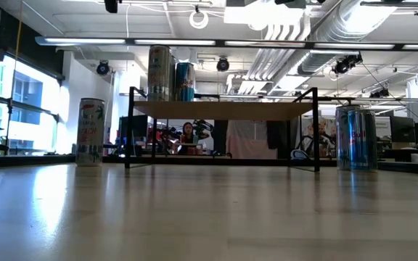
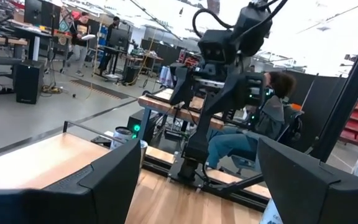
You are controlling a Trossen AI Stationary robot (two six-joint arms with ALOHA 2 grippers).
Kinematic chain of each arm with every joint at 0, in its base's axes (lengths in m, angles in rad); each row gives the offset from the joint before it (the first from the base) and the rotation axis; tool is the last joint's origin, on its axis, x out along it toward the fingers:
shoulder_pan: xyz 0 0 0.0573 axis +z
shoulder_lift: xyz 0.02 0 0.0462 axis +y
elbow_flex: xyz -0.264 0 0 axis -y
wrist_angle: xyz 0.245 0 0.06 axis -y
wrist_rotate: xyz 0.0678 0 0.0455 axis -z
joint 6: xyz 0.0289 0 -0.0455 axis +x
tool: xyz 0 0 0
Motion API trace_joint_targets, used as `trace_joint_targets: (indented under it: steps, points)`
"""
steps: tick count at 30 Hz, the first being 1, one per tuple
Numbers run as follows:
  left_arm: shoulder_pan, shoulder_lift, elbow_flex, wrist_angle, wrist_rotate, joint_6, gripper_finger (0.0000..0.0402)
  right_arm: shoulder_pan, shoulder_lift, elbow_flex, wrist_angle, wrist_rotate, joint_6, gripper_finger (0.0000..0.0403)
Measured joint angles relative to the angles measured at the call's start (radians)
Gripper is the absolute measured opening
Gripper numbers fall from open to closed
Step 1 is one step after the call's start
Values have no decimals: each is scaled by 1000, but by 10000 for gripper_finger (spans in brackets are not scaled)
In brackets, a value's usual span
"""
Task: Place canned beverage on shelf
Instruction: Put the blue soda can on the shelf
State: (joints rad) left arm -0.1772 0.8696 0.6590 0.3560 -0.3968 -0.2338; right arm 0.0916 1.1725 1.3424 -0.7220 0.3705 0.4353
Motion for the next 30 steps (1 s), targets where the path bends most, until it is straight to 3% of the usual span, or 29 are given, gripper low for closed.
trace_joint_targets:
  steps: [3,8,12,15,19,25,30]
  points:
    - [0,0,0,0,0,0,296,-12,0,22,-141,50,137,317]
    - [0,0,0,0,1,1,296,-30,-1,43,-488,169,503,317]
    - [0,0,0,0,1,1,296,-54,-2,20,-700,178,764,317]
    - [0,0,0,0,1,1,296,-93,-1,-23,-775,175,868,317]
    - [0,0,0,0,1,1,296,-204,0,-73,-773,164,867,317]
    - [0,0,0,0,2,1,296,-440,-1,-155,-756,85,705,317]
    - [0,0,0,0,2,2,296,-574,-1,-261,-632,-3,526,317]
